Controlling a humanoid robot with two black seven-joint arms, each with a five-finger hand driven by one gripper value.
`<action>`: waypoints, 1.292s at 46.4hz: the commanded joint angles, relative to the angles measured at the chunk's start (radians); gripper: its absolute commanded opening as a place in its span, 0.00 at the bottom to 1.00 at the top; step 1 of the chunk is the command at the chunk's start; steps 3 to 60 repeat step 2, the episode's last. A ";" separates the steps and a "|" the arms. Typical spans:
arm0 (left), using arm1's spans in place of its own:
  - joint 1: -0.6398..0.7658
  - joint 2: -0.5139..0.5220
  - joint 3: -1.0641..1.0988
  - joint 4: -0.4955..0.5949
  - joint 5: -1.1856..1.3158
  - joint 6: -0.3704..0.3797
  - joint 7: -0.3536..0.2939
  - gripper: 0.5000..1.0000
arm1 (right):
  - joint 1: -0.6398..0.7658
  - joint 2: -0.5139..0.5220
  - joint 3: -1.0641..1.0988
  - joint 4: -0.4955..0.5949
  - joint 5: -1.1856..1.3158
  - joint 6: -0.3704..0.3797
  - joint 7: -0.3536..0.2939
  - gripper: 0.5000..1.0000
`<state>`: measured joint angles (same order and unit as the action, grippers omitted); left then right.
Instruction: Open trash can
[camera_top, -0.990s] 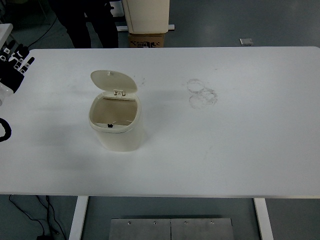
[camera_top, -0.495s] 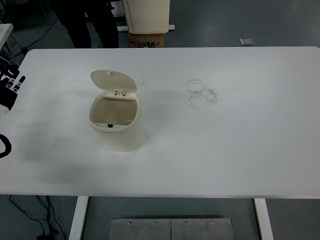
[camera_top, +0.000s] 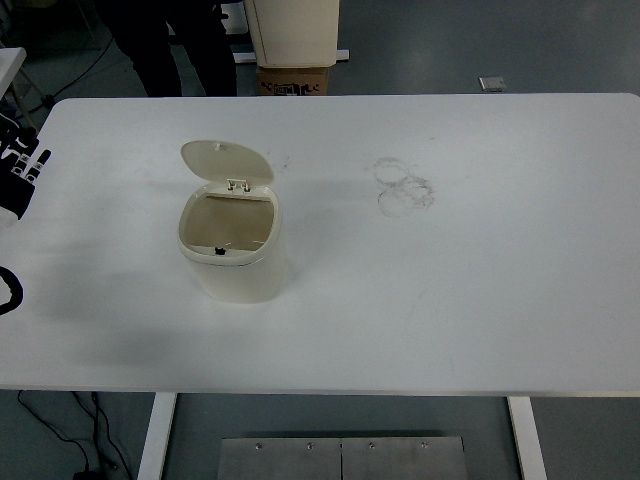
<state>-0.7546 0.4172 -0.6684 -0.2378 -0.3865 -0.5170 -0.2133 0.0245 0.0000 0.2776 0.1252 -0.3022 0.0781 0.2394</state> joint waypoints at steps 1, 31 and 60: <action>0.001 0.000 0.001 0.000 0.000 0.000 0.000 1.00 | 0.000 0.000 -0.001 0.002 0.000 0.000 0.000 0.98; 0.001 0.000 0.001 0.000 0.000 0.000 0.000 1.00 | 0.000 0.000 -0.001 0.002 0.000 0.000 0.000 0.98; 0.001 0.000 0.001 0.000 0.000 0.000 0.000 1.00 | 0.000 0.000 -0.001 0.002 0.000 0.000 0.000 0.98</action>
